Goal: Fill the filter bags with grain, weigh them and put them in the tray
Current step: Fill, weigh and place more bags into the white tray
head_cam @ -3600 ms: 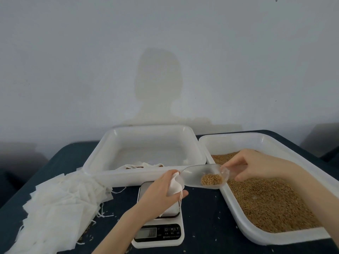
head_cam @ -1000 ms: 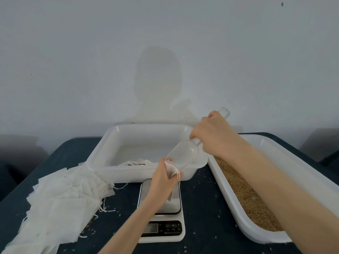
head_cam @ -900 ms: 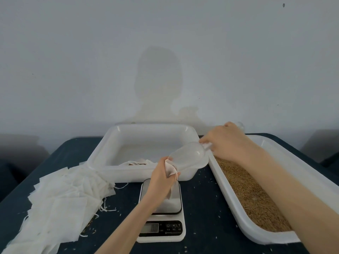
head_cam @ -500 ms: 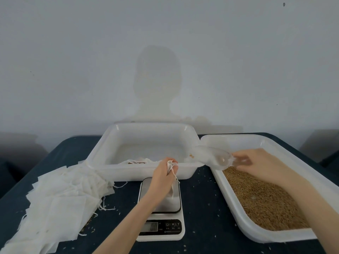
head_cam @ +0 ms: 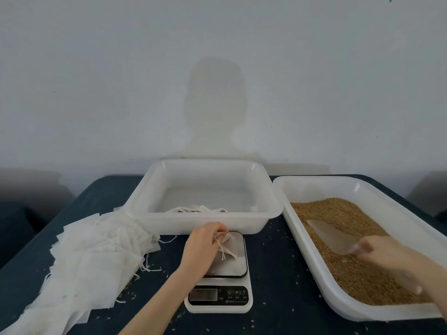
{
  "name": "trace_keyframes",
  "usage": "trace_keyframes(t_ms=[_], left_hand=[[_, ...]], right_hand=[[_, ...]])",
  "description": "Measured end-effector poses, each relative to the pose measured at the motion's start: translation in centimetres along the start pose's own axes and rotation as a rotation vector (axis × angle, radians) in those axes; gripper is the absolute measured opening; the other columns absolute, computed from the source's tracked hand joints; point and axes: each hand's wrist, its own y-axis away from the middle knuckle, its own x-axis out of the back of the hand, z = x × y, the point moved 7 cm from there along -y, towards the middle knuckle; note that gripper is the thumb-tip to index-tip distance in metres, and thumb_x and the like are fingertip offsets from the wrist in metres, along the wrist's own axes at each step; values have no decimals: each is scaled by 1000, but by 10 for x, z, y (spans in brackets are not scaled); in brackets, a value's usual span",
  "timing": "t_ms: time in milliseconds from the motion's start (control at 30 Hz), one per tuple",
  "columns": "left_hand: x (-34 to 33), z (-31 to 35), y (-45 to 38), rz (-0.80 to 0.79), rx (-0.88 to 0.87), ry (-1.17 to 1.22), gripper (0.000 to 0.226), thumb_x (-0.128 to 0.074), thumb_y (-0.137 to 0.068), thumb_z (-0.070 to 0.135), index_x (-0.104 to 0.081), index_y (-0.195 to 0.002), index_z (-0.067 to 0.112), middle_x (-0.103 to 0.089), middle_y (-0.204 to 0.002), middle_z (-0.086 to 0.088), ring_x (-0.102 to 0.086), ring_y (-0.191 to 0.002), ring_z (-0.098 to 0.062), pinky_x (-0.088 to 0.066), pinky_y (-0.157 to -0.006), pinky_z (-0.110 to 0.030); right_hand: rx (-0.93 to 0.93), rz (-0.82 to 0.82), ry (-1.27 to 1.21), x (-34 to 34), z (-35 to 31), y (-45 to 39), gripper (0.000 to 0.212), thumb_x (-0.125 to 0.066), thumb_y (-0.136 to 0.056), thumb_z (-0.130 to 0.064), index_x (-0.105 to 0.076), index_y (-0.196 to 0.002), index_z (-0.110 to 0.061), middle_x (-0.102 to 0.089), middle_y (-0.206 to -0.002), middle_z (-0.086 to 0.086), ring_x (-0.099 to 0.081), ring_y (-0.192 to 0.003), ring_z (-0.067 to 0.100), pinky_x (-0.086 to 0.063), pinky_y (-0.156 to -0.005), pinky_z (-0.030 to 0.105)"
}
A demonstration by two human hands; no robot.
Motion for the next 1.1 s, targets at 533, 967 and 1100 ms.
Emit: trace_keyframes(t_ms=[533,967,1100], left_hand=[[37,-54,30,-127,30,148,54,-69,-84,18,-42,-126,40,-48,-127,20,-42,-119,6,-34,-101,-16],[63,-87,43,178,247,503,35,-54,-90,-1,-62,-103,31,-65,-106,14,-58,-102,6,-42,-79,-8],[65,-87,48,209,237,473,36,-52,-90,-3,-62,-98,30,-66,-102,13,-58,-96,7,-42,-82,-11]], right_hand=[[10,163,287,24,-39,14,51,-47,-96,-48,-41,-143,-30,-54,-137,-8,-55,-118,10,-51,-92,27],[474,349,-356,-9,-243,77,14,-56,-92,-36,-68,-100,-37,-59,-72,-22,-59,-73,-2,-48,-68,18],[475,335,-358,-39,-255,63,20,-54,-94,-33,-67,-108,-38,-54,-71,-24,-56,-70,-4,-36,-58,8]])
